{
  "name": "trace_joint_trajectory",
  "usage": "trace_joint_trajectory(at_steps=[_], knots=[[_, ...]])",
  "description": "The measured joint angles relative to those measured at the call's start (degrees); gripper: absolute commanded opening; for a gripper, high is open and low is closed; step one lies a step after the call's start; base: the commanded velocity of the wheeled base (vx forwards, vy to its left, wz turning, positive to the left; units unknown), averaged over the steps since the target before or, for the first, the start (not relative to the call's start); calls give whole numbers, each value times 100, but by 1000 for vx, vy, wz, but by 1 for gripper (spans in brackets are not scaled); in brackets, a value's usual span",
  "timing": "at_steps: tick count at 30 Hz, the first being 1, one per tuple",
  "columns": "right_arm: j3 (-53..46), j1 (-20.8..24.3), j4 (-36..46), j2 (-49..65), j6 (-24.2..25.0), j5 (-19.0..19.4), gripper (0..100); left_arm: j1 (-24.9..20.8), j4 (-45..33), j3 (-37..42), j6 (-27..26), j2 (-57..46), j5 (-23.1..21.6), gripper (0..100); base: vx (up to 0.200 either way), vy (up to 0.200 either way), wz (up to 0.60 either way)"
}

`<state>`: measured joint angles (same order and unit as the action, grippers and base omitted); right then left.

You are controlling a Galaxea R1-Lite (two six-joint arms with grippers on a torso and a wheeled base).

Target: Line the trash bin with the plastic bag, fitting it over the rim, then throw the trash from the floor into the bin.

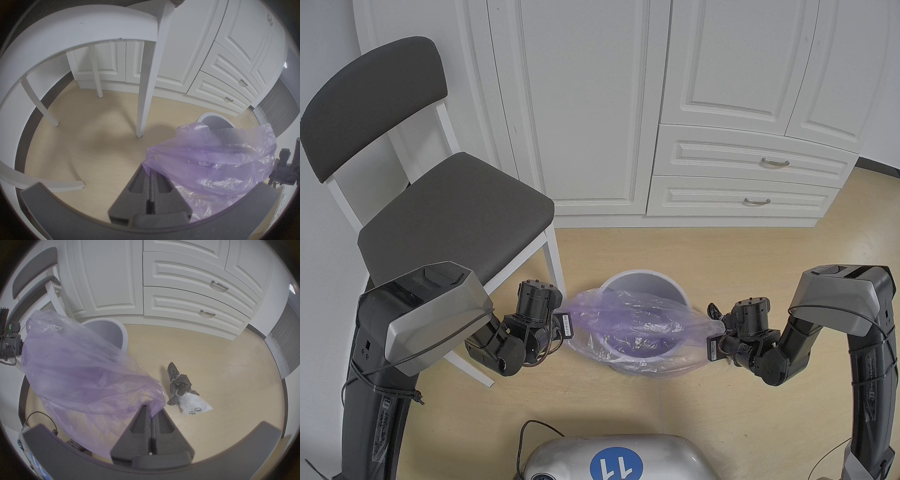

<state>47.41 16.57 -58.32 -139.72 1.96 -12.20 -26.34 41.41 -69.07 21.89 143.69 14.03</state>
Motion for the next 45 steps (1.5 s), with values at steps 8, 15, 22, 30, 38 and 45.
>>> trace_joint_trajectory(at_steps=[8, 15, 22, 30, 38, 45], knots=[[20, -6, -11, -30, 6, 0, 100, -2, 84, -33, 18, 39, 9, 0, 0, 0, 0], [-91, -26, -24, -11, 0, 49, 100, -2, 211, 0, 24, 49, 9, 0, 0, 0, 0], [-369, -161, -224, 90, -99, 375, 100, -2, 218, 30, 24, 44, 9, 0, 0, 0, 0], [-841, -445, -449, 418, -363, 1551, 100, -2, 218, 35, 22, 35, 13, 0, 0, 0, 0], [-1257, -736, -1153, 579, -366, 2768, 100, 5, 205, 63, 2, 22, 11, 0, 0, 0, 0], [-1497, -940, -1730, 650, 183, 3518, 100, 16, 207, 91, -6, 16, 11, 0, 0, 0, 0]])
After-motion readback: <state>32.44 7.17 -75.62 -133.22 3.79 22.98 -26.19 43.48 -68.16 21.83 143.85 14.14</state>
